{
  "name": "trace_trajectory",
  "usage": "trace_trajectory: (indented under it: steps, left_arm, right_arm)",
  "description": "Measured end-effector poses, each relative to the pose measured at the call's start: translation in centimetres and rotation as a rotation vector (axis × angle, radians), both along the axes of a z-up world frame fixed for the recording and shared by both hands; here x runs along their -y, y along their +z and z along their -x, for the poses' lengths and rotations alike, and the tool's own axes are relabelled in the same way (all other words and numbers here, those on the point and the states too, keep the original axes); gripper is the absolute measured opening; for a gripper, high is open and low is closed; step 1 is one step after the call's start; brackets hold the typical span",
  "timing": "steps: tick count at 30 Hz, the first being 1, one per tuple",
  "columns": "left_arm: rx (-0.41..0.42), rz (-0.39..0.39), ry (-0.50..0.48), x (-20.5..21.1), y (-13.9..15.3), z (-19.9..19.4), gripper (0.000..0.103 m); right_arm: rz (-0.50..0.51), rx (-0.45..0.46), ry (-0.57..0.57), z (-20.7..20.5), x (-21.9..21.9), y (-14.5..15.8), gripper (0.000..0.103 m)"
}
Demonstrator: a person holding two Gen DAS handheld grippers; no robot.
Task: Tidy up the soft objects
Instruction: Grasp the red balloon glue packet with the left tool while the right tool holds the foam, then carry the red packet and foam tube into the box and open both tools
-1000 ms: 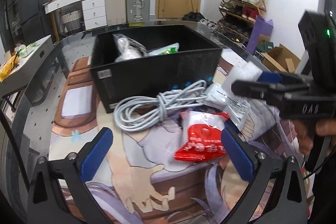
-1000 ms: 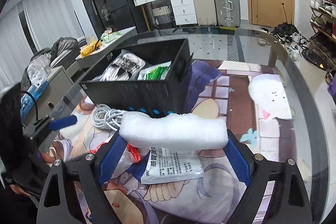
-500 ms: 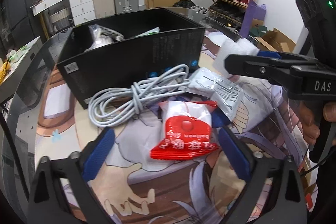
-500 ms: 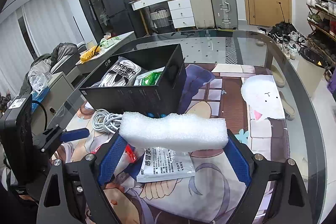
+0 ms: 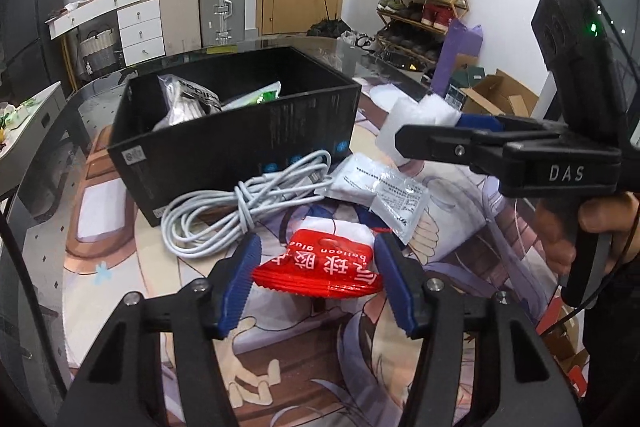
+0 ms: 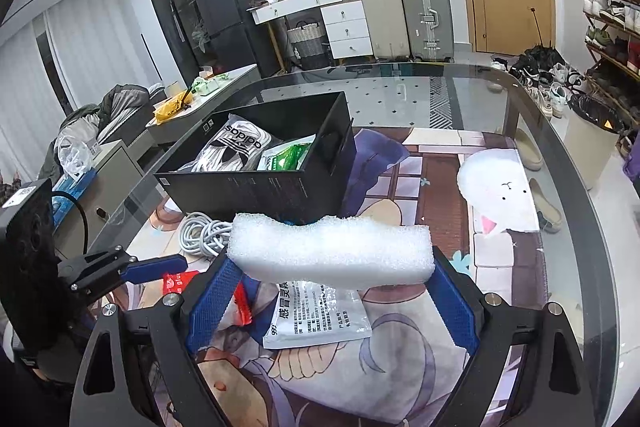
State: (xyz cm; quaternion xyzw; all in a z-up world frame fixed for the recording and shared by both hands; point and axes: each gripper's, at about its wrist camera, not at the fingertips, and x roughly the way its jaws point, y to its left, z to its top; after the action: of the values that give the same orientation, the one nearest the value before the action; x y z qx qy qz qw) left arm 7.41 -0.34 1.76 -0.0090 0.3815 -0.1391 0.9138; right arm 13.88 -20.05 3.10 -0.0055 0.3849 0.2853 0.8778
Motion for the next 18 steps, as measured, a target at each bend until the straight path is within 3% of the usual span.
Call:
trace_trajectory:
  steps: [18]
  left_arm:
    - [0.12, 0.081, 0.083, -3.3, 3.7, 0.6, 0.058]
  right_arm:
    - [-0.017, 0.056, 0.003, 0.9, 0.2, 1.5, 0.091]
